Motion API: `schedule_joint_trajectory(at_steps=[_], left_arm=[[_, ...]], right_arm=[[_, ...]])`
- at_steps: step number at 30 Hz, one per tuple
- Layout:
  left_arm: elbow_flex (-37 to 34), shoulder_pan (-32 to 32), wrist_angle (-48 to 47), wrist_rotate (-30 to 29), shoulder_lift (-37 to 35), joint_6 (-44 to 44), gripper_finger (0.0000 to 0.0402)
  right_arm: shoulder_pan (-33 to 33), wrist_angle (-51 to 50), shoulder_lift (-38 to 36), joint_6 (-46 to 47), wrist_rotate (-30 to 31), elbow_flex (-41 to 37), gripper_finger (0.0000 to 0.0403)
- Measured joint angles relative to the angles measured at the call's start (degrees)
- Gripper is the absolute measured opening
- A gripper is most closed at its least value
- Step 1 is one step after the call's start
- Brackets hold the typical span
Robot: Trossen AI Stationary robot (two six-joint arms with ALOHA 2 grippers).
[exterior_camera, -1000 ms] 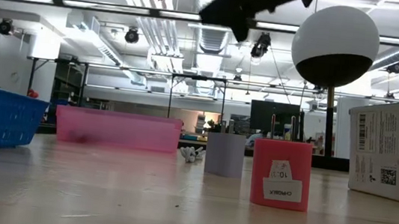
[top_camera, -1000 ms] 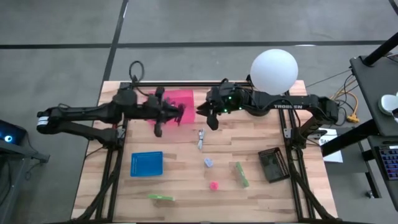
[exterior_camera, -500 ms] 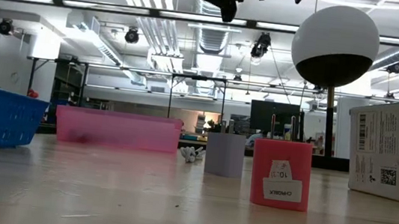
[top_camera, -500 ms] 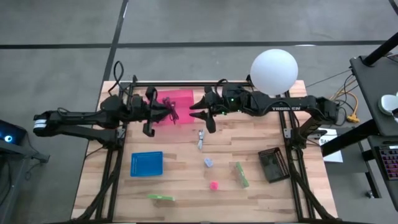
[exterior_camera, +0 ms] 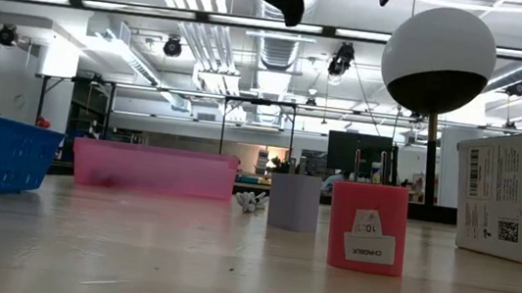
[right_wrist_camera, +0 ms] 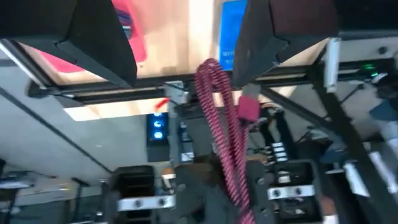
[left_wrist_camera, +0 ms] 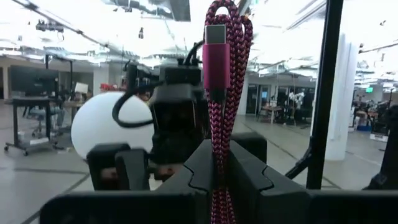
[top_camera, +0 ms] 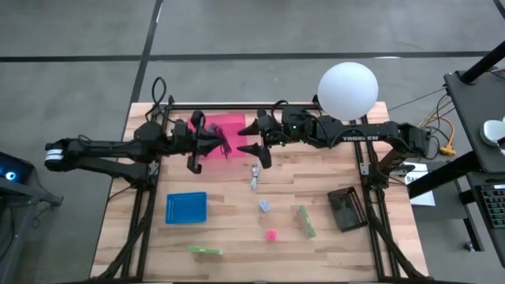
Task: Pick and place items into bin
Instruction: Put the pink charger cable into the pink bin
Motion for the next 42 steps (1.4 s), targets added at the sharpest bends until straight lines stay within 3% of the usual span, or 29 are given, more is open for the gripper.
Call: schedule_joint_trajectory(at_steps=[6, 27, 42], left_arm=[[0.0, 0.0, 6.6, 1.9, 2.7, 0.0, 0.0013], [2.4, 0.0, 19.8, 6.7, 12.6, -3.1, 0.0013], [2.4, 0.0, 25.0, 8.2, 15.4, -6.0, 0.0013]], right_arm=[[0.0, 0.4, 0.0, 0.1, -5.1, 0.0, 0.0255], [0.3, 1.3, 0.0, 0.0, -8.4, 0.0, 0.0242], [0.3, 1.2, 0.0, -1.9, -8.4, 0.0, 0.0184]])
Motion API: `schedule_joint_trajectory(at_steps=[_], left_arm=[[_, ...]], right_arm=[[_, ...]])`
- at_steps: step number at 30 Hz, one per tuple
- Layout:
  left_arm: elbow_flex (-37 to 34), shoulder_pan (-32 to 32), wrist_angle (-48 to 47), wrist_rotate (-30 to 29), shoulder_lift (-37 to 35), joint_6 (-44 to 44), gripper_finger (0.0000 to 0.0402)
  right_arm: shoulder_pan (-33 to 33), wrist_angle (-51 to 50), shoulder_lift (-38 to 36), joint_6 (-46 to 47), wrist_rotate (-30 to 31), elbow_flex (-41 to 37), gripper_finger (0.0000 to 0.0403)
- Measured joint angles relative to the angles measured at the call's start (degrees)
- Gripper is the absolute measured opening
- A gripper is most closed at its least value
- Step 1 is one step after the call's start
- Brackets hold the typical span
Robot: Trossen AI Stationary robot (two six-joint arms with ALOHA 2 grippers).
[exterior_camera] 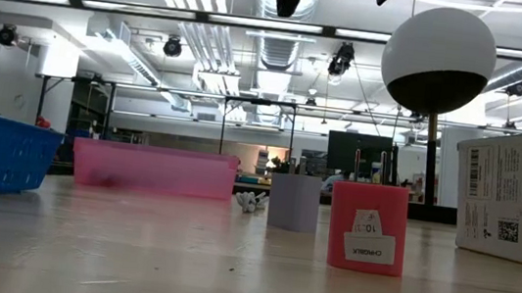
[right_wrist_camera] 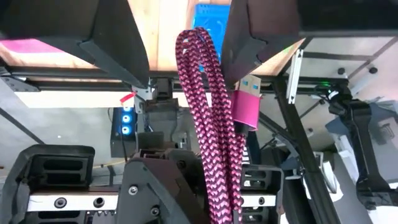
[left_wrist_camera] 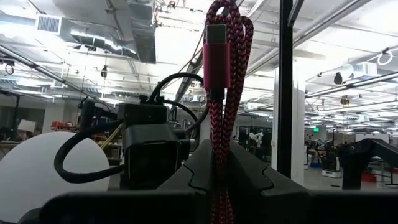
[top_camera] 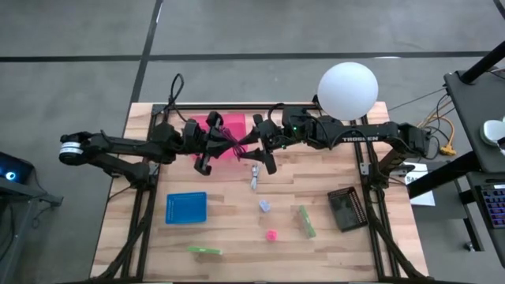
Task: Pick and place items into bin
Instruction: Put the pink charger cable into the pink bin
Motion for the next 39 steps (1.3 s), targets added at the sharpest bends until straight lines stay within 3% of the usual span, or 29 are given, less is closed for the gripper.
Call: schedule_joint_trajectory(at_steps=[14, 24, 39], left_arm=[[0.0, 0.0, -0.2, -0.1, -0.1, 0.0, 0.0013], [-0.1, 0.1, -0.3, -1.6, -0.4, 0.0, 0.0023], [-2.4, 2.1, -0.5, -5.1, -5.9, 0.3, 0.0159]], right_arm=[[0.0, 0.4, 0.0, -1.1, 0.0, 0.0, 0.0019], [0.0, 0.6, 0.0, 2.5, 0.2, 0.0, 0.0014], [-0.1, 0.7, 0.0, 6.9, 1.0, 0.0, 0.0013]])
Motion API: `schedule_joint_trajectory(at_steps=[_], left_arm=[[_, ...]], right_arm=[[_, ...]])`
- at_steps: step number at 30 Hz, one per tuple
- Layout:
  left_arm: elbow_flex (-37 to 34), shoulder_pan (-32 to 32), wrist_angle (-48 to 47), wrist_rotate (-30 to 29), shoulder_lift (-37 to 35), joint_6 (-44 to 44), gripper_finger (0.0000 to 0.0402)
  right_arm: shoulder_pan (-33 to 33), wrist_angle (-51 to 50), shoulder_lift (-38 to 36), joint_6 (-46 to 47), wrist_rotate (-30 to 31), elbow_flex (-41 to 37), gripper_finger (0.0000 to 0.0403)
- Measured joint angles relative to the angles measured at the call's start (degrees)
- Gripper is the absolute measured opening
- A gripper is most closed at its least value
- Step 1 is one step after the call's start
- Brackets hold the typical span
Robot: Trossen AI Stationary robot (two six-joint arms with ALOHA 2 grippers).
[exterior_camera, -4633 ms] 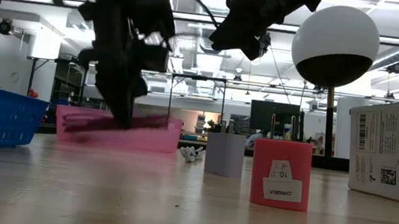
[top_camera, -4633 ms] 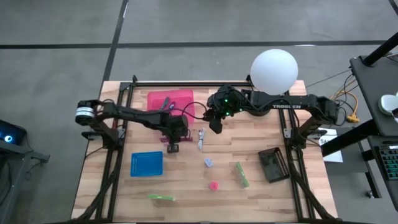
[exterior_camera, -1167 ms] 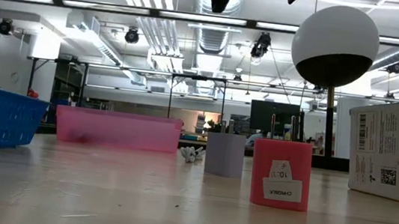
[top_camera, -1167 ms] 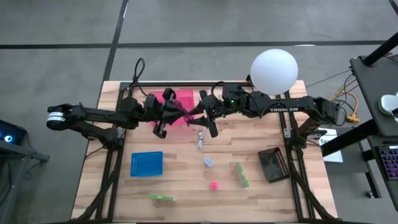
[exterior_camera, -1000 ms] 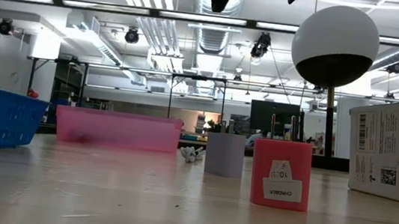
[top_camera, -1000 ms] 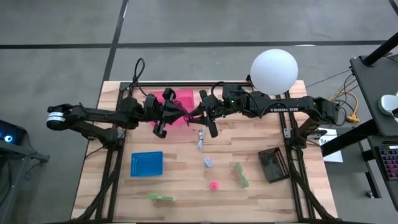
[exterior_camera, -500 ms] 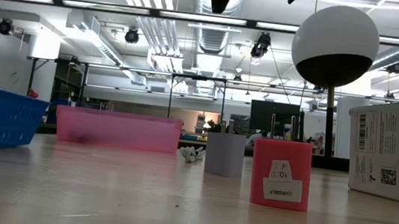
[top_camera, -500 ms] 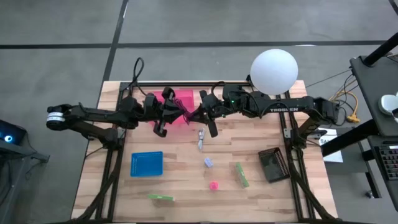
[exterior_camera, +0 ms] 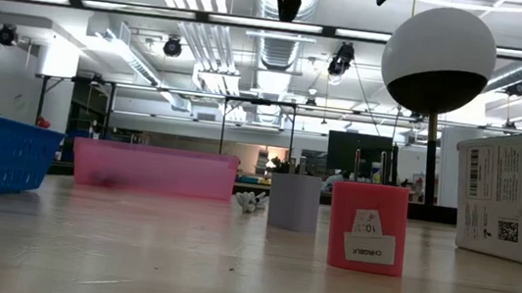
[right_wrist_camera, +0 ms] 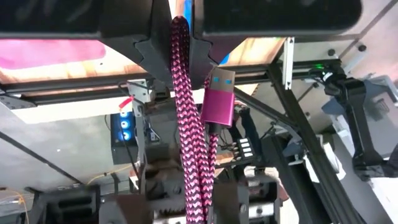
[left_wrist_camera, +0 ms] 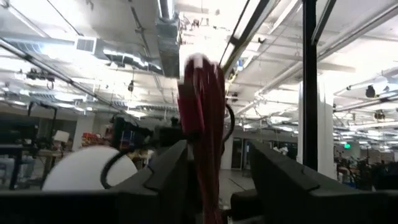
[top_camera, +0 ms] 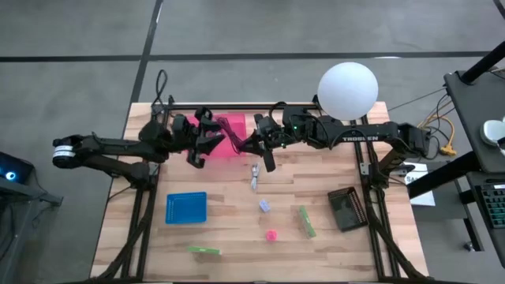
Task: Pick and place items into bin
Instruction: Put the pink charger cable into the pink bin
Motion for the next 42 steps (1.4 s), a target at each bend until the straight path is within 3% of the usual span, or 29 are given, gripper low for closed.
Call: schedule_joint_trajectory(at_steps=[9, 19, 32, 42], left_arm=[[-0.2, 0.9, -11.9, 0.0, -8.8, 3.1, 0.0174], [-0.3, 0.9, -20.9, -0.3, -16.4, 3.0, 0.0174], [-0.3, 0.9, -21.5, -0.3, -17.2, 2.8, 0.0173], [-0.3, 0.9, -22.5, -0.4, -16.4, 2.7, 0.0173]], right_arm=[[0.0, -0.1, 0.2, 0.6, 3.6, 0.0, 0.0013], [-2.0, -0.1, 5.3, 12.6, 5.0, 0.0, 0.0013], [-5.9, -0.7, 14.9, 26.6, 7.5, 0.7, 0.0013], [-8.6, -2.7, 25.4, 30.8, 7.2, 10.2, 0.0013]])
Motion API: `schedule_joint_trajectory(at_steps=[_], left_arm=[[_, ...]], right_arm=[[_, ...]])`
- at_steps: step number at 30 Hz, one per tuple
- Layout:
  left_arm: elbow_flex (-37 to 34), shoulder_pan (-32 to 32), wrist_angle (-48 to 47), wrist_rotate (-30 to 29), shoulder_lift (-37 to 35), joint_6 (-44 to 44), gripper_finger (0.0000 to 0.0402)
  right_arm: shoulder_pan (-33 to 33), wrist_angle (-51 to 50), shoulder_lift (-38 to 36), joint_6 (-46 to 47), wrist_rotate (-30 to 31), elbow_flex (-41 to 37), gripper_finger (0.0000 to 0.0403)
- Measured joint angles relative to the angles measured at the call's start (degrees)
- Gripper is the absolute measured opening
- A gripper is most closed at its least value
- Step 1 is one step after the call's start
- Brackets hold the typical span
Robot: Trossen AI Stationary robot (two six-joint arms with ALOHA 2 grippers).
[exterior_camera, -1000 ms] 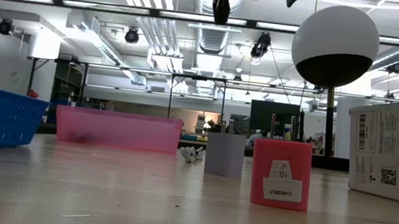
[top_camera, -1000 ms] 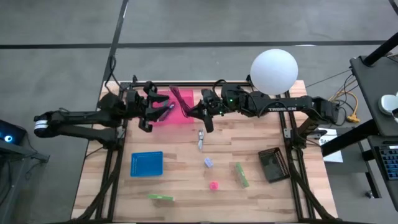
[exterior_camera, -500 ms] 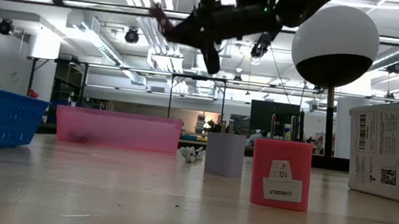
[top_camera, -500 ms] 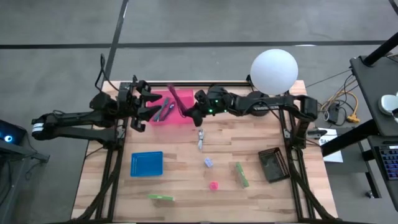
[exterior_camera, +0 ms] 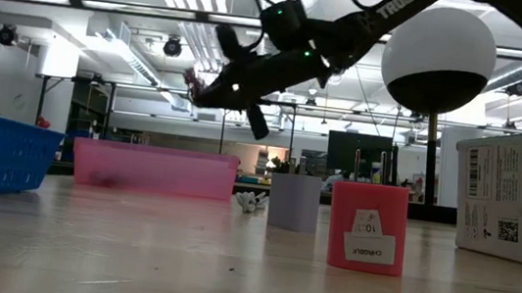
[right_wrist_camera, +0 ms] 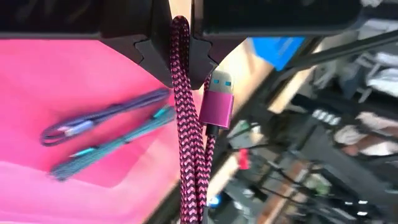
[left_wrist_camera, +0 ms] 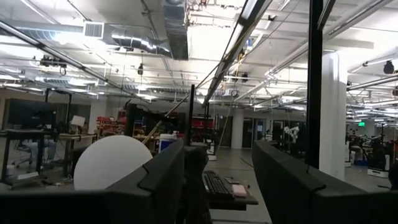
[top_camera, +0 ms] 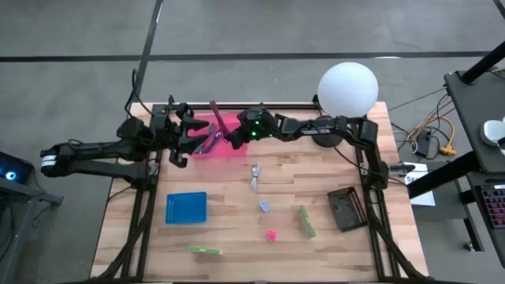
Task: Pick and place items into bin
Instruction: Put the pink charger cable into the pink bin
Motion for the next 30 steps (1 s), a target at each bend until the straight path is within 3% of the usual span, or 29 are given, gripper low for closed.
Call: schedule_joint_trajectory(at_steps=[8, 19, 30], left_arm=[[0.0, 0.0, -0.3, 0.0, -0.2, 0.0, 0.0173], [0.0, 0.0, -0.6, 0.0, 0.4, 0.0, 0.0173], [0.0, 0.0, -0.5, 0.0, 0.5, 0.0, 0.0173]], right_arm=[[-0.4, -14.6, 2.5, -3.5, 7.6, 5.8, 0.0013], [-0.8, -22.3, 2.5, -10.1, 7.6, 5.5, 0.0013], [-0.8, -21.9, 2.4, -10.3, 7.5, 5.6, 0.0013]])
